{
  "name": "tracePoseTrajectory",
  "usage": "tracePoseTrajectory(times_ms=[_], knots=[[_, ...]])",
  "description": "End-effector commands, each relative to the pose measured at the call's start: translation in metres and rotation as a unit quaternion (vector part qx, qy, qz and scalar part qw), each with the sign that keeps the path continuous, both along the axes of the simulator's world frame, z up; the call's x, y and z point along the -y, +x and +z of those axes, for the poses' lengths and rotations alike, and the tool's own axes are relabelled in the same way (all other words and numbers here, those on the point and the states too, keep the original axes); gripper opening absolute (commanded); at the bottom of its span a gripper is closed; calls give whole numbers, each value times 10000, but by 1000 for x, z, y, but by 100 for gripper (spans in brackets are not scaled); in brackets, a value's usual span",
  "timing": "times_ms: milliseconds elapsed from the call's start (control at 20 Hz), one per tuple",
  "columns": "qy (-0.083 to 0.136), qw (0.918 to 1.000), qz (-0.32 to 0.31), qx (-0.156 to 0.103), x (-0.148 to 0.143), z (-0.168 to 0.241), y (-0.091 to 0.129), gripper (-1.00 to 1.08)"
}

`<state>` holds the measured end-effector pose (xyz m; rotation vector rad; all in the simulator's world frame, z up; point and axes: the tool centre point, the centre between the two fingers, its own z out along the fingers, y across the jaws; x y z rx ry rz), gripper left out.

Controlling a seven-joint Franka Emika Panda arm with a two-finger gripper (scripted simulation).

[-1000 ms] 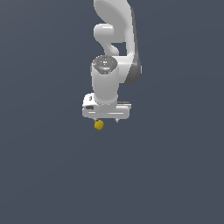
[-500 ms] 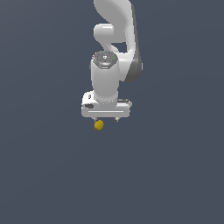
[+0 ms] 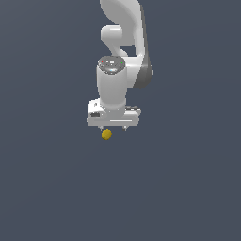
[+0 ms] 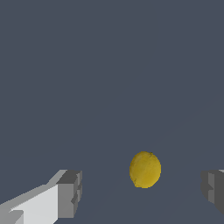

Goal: Pick up the object and move it to a goal position.

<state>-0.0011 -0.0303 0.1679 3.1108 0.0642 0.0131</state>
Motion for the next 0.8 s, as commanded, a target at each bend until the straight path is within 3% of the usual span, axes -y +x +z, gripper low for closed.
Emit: tracePoseTrajectory(times_ms=[0,750], knots=[[8,10000,78,-8,3,-6,-3,100],[111,9946,1030,-57,38,-71,-42,100]])
